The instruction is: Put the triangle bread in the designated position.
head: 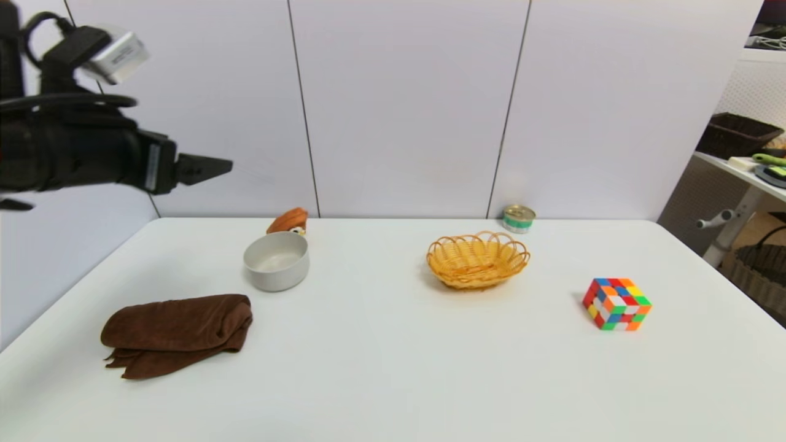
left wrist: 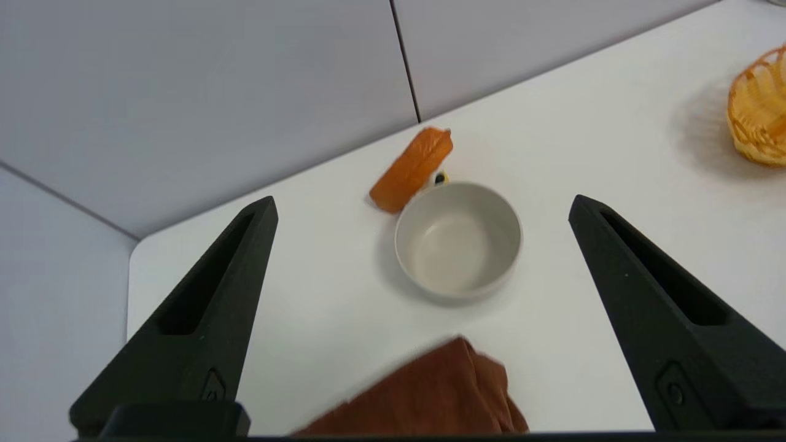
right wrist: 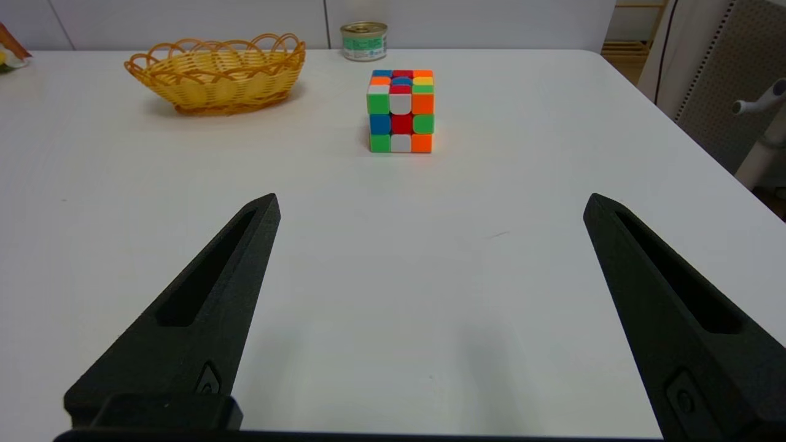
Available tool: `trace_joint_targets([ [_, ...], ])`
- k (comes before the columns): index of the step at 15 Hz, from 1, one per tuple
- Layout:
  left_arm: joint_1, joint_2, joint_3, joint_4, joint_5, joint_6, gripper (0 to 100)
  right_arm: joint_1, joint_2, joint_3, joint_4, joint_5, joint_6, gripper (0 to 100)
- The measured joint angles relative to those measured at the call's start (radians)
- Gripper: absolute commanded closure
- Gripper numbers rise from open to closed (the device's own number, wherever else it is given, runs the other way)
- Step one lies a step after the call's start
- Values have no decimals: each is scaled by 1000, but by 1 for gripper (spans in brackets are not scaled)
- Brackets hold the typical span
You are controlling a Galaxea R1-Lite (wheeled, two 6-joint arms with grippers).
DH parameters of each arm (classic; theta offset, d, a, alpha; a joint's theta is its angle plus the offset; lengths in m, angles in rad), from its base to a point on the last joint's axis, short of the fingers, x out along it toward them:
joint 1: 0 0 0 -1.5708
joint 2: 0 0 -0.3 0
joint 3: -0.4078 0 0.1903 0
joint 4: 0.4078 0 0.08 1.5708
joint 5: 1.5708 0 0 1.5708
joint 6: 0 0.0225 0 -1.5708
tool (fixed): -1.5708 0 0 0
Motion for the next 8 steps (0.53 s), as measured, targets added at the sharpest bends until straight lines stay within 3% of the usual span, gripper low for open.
trace_joint_targets([
  [8, 88, -777, 830, -200, 31, -4, 0, 0, 0, 0, 0, 0, 0, 0],
])
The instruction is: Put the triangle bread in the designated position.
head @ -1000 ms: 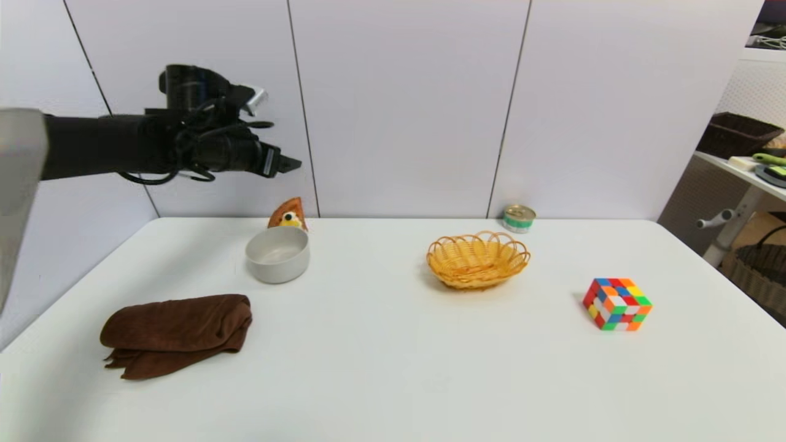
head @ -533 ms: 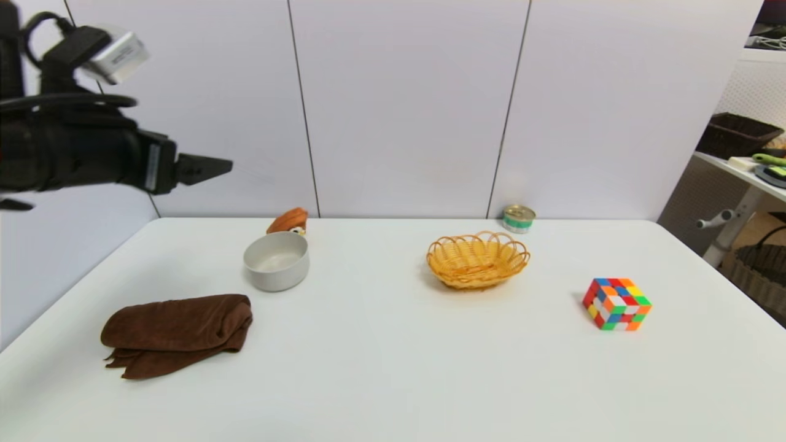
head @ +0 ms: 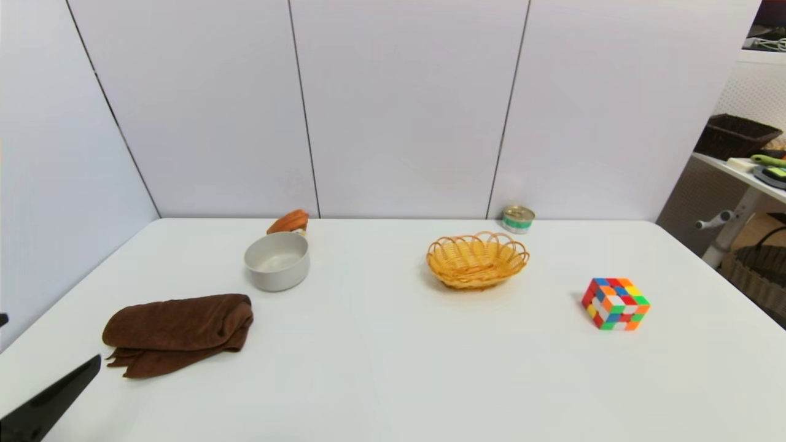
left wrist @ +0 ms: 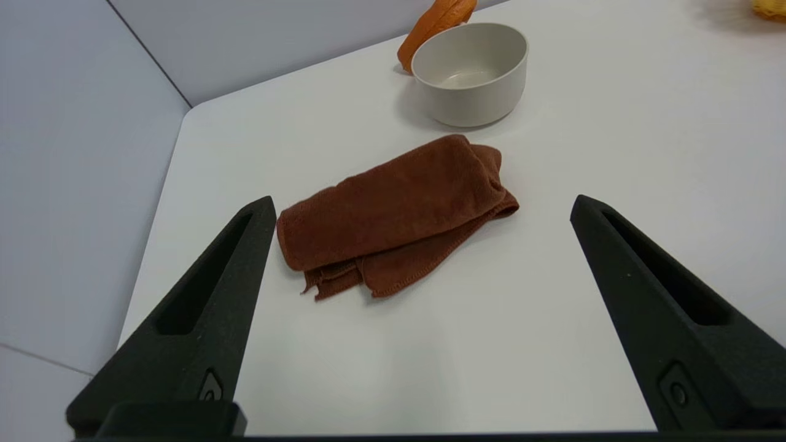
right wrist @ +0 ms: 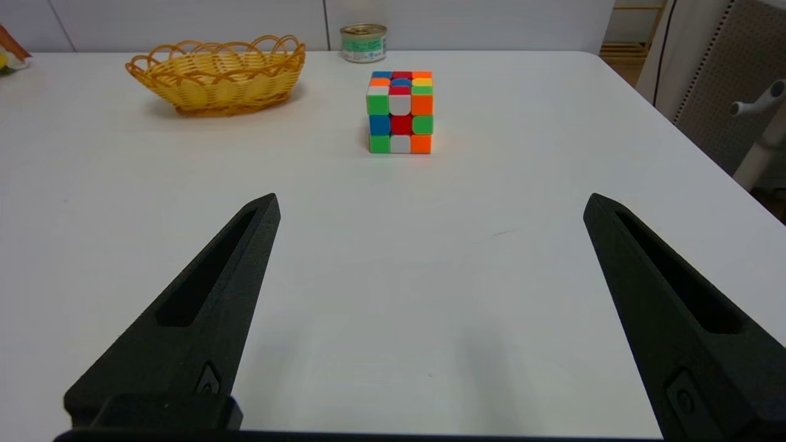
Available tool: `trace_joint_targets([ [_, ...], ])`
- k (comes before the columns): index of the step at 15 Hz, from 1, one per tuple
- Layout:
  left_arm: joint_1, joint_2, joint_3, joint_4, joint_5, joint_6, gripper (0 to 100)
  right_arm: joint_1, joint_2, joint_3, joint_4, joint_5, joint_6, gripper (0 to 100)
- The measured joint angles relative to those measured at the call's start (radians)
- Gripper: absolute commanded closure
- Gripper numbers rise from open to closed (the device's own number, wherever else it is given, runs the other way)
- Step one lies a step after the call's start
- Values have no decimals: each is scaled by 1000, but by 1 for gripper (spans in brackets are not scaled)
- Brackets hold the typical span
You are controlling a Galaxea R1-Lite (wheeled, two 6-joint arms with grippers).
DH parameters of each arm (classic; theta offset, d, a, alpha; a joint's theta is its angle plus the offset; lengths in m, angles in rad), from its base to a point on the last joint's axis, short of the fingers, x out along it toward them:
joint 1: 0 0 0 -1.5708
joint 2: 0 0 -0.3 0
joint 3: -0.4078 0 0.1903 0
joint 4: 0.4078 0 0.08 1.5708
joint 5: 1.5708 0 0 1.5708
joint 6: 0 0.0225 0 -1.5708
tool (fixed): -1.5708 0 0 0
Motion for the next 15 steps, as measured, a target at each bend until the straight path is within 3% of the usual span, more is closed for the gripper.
trace_joint_targets([
  [6, 74, -401, 296, -11, 1, -64, 0, 0, 0, 0, 0, 0, 0, 0],
  [9, 87, -527, 334, 60, 0, -123, 0, 0, 0, 0, 0, 0, 0, 0],
  [15, 90, -575, 340, 63, 50, -292, 0, 0, 0, 0, 0, 0, 0, 0],
])
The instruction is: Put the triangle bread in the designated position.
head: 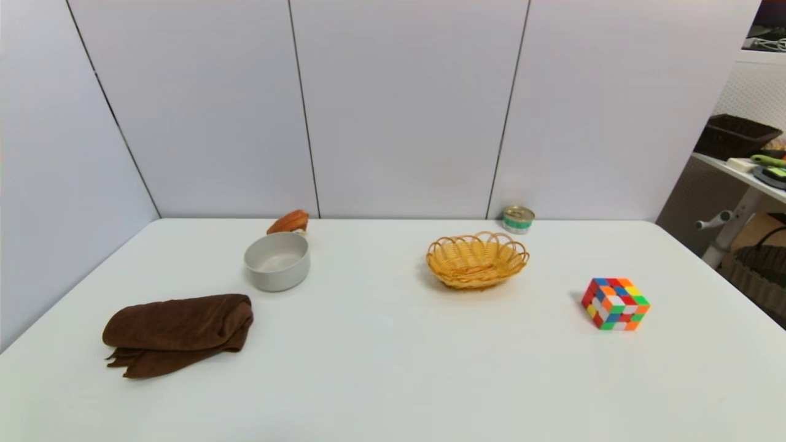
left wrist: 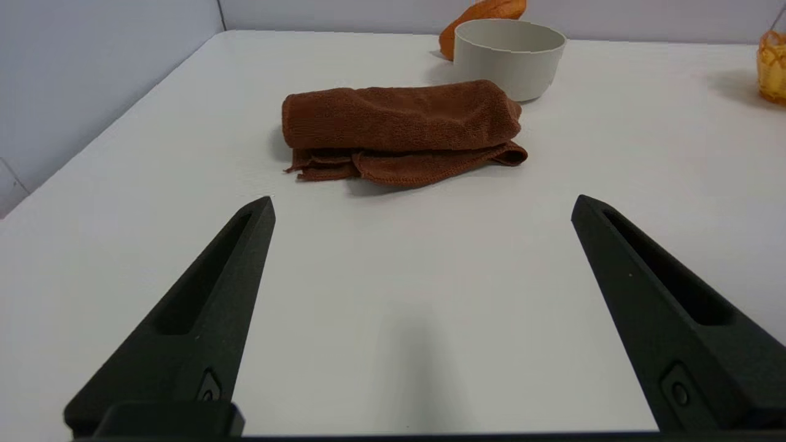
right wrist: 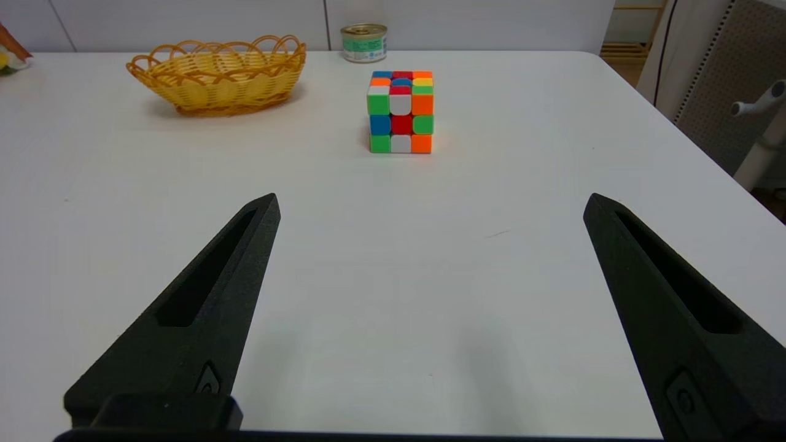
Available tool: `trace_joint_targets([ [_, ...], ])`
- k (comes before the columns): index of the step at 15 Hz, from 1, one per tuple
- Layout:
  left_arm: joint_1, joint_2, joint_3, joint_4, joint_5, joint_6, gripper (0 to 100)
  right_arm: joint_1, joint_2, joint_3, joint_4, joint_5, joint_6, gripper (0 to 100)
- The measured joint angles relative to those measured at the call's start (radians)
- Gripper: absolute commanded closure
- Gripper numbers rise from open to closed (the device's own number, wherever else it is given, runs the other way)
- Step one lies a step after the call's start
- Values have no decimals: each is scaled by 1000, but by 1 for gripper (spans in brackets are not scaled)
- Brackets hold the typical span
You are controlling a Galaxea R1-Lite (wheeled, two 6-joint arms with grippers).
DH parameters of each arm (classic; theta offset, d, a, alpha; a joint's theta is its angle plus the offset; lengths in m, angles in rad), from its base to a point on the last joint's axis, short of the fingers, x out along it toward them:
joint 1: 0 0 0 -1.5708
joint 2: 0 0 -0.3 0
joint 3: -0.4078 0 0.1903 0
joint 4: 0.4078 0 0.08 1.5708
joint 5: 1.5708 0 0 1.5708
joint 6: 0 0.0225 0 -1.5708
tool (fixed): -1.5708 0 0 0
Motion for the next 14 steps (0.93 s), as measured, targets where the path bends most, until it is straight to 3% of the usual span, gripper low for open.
trace_joint_targets([
  [14, 0, -3, 0, 0, 4, -13, 0, 0, 0, 0, 0, 0, 7, 0],
])
